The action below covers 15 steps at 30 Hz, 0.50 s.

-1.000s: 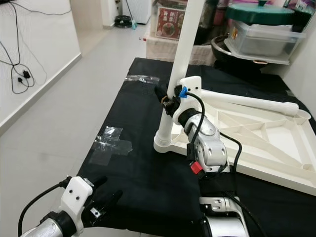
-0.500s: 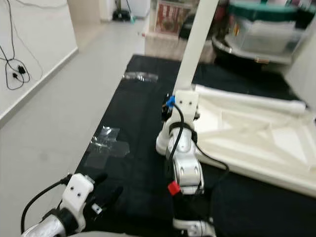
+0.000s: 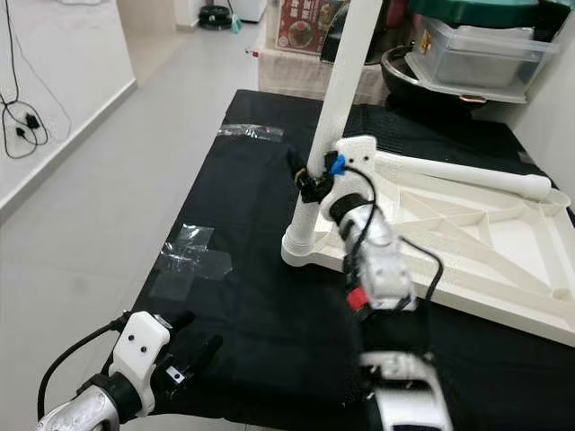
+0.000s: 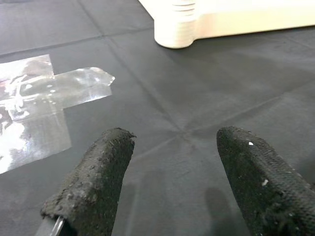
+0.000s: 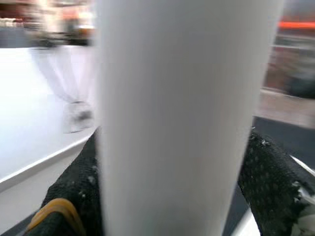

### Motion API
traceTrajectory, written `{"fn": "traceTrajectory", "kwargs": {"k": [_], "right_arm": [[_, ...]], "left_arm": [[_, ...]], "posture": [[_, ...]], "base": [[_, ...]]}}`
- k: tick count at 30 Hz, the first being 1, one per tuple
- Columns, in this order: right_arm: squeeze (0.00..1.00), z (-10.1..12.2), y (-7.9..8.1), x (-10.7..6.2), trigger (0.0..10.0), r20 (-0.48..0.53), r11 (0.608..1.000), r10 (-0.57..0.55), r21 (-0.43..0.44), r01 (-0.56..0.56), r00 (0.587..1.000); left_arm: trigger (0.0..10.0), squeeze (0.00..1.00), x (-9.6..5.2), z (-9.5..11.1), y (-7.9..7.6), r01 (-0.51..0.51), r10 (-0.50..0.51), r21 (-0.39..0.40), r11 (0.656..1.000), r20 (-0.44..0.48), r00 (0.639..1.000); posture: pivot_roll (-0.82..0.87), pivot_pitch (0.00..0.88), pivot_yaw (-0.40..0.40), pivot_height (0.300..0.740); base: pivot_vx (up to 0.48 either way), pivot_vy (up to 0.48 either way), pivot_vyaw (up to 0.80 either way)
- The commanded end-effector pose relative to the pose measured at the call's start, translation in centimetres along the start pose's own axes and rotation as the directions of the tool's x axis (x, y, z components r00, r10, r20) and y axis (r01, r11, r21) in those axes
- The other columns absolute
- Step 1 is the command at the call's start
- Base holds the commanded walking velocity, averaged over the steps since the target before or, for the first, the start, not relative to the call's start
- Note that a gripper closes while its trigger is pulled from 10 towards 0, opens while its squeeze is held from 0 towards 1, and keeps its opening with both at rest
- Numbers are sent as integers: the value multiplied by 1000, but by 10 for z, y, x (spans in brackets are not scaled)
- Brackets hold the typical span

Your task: Building children table

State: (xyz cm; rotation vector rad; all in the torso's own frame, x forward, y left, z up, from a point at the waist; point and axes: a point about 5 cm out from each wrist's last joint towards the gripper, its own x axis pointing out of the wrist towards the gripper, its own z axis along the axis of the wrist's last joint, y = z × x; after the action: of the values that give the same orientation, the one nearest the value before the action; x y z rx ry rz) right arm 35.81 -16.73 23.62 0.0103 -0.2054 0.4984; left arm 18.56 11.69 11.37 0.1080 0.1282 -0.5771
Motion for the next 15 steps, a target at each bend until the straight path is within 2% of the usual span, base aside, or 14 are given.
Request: {"fn": "traceTrajectory", "kwargs": {"k": [1, 4, 5, 6, 7, 8, 10, 11, 13, 15], "right_arm": [[0, -5, 0, -2, 10000, -33, 988, 140, 75, -137, 990], [0, -5, 0, -3, 10000, -47, 974, 205, 112, -199, 978], [0, -6, 3, -6, 10000, -58, 935, 331, 157, -318, 942], [0, -7, 8, -9, 10000, -61, 881, 453, 186, -435, 890], [0, -7, 8, -9, 10000, -61, 881, 453, 186, -435, 890], [0, -7, 13, -12, 10000, -56, 819, 559, 192, -541, 827], [0, -9, 21, -7, 10000, -59, 746, 658, 183, -640, 750], [0, -9, 21, -7, 10000, -59, 746, 658, 183, -640, 750], [0, -8, 25, -3, 10000, -52, 710, 698, 176, -682, 714], [0, -3, 24, 0, 0, -22, 690, 716, 175, -703, 697]], "left_arm": [[10000, 0, 0, -4, -2, 9, -9, -11, 1000, -10, 1000], [10000, 0, 0, -4, -2, 9, -9, -13, 1000, -9, 1000], [10000, 0, 0, -4, -2, 9, -10, -17, 1000, -8, 1000], [10000, 0, 0, -3, -2, 9, -9, -17, 1000, -7, 1000], [10000, 0, 0, -3, -2, 9, -9, -17, 1000, -7, 1000], [10000, 0, 1, -3, -2, 9, -9, -18, 1000, -7, 1000], [10000, 0, 0, -4, -2, 3, -3, -16, 1000, -8, 1000], [10000, 0, 0, -4, -2, 3, -3, -16, 1000, -8, 1000], [10000, 0, 0, -4, -3, -3, 3, -19, 1000, -9, 1000], [10000, 0, 1, -5, -4, -4, 4, -26, 1000, -9, 1000]], "posture": [[122, 58, -98, 740], [122, 58, -98, 740], [123, 60, -102, 740], [132, 62, -104, 740], [132, 62, -104, 740], [138, 61, -110, 740], [142, 54, -112, 740], [142, 54, -112, 740], [145, 40, -118, 740], [147, 43, -120, 740]], "base": [[0, 0, 0], [0, 0, 0], [0, 0, 0], [0, 0, 0], [0, 0, 0], [0, 0, 0], [0, 0, 0], [0, 0, 0], [0, 0, 0], [0, 0, 0]]}}
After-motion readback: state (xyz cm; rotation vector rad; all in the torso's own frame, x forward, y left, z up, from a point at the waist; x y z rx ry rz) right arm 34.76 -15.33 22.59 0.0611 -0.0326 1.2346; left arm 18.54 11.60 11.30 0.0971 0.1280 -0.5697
